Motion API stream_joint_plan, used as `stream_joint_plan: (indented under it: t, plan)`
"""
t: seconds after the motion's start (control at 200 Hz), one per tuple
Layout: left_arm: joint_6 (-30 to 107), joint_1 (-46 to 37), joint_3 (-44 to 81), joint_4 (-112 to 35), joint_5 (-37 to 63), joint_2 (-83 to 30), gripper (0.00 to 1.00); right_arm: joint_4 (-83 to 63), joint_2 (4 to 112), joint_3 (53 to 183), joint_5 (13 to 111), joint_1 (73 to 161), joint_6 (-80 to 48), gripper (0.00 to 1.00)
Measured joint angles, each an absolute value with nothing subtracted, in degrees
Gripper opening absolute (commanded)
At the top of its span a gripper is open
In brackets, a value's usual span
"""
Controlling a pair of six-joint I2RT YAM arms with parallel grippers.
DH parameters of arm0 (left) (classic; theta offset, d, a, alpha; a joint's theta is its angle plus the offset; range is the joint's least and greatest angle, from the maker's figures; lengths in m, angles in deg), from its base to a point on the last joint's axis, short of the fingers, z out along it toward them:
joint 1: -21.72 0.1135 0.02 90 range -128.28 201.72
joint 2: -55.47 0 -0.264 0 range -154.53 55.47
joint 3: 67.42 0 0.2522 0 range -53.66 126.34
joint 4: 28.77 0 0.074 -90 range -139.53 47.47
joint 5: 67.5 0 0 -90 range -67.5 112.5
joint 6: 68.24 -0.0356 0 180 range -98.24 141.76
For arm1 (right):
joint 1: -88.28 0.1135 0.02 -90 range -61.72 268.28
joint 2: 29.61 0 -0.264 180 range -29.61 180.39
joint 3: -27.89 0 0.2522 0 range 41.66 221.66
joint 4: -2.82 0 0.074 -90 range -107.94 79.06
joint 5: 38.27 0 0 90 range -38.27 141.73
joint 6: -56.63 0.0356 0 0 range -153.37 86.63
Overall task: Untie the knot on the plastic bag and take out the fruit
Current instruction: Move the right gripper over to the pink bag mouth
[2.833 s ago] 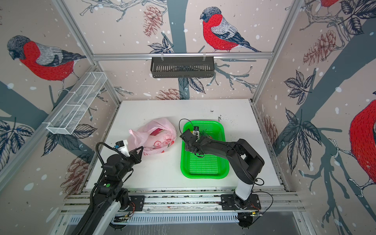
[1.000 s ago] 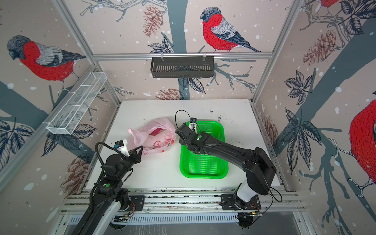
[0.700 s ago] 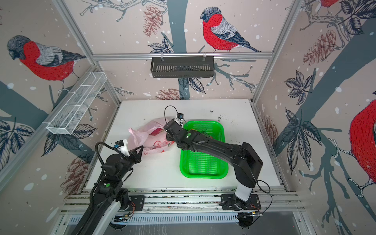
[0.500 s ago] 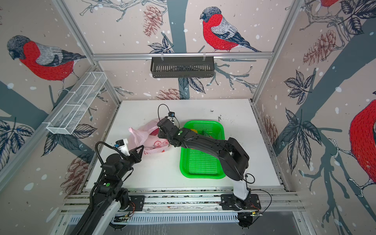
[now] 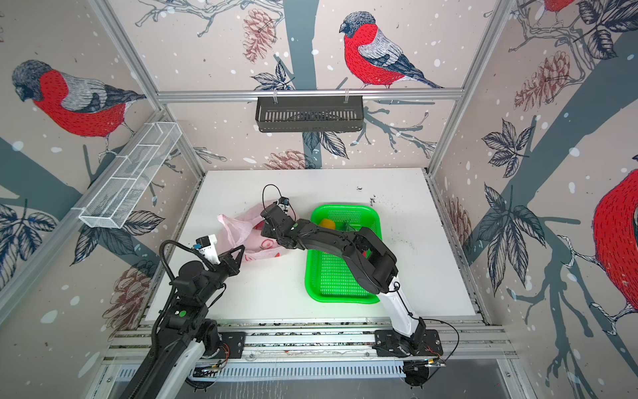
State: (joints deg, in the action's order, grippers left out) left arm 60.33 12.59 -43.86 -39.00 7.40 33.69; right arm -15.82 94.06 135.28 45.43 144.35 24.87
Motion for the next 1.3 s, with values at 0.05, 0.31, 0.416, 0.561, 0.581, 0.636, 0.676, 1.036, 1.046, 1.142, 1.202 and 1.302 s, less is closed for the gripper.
stream_joint_plan:
  t: [0.05, 0.31, 0.416, 0.561, 0.581, 0.636, 0.676, 1.036, 1.046, 1.142, 1.202, 1.302]
  plan:
    - [60.3, 12.6, -44.0, -39.4, 7.2, 34.2, 0.00, -15.1, 94.8, 135.1, 45.4, 144.0, 25.5, 0.45]
    - [61.0, 12.5, -45.5, -40.4, 5.9, 36.4, 0.00, -11.9, 97.8, 135.3, 45.6, 142.7, 30.6, 0.41]
    - [61.3, 12.4, -45.6, -40.4, 5.7, 36.4, 0.00, -10.5, 98.5, 135.6, 45.6, 142.6, 32.6, 0.41]
    - [61.3, 12.4, -45.6, -40.3, 5.4, 35.0, 0.00, -9.2, 99.5, 135.8, 45.4, 142.1, 34.4, 0.39]
    - [61.3, 12.4, -45.6, -40.3, 5.3, 34.8, 0.00, -9.2, 99.5, 135.8, 45.3, 142.1, 34.7, 0.38]
    - [61.3, 12.4, -45.6, -40.2, 4.7, 34.3, 0.00, -9.0, 99.5, 135.8, 44.9, 142.0, 35.6, 0.38]
    - [61.3, 12.3, -45.6, -40.2, 4.6, 34.1, 0.00, -8.3, 99.5, 135.7, 44.5, 141.9, 35.9, 0.38]
    - [60.7, 12.2, -45.6, -39.7, 4.0, 33.8, 0.00, -6.4, 99.5, 134.4, 43.7, 141.4, 38.9, 0.36]
    - [60.7, 12.2, -45.6, -39.7, 3.9, 33.8, 0.00, -6.3, 99.5, 134.4, 43.6, 141.4, 39.0, 0.36]
    - [60.7, 12.2, -45.6, -39.7, 3.3, 33.8, 0.00, -6.1, 99.5, 134.2, 43.3, 141.1, 40.0, 0.36]
    - [60.7, 12.2, -45.6, -39.7, 3.3, 33.8, 0.00, -6.1, 99.5, 134.2, 43.2, 141.1, 40.2, 0.36]
    - [60.7, 12.2, -45.6, -39.5, 3.3, 34.0, 0.00, -6.1, 99.5, 134.3, 42.6, 141.1, 41.6, 0.36]
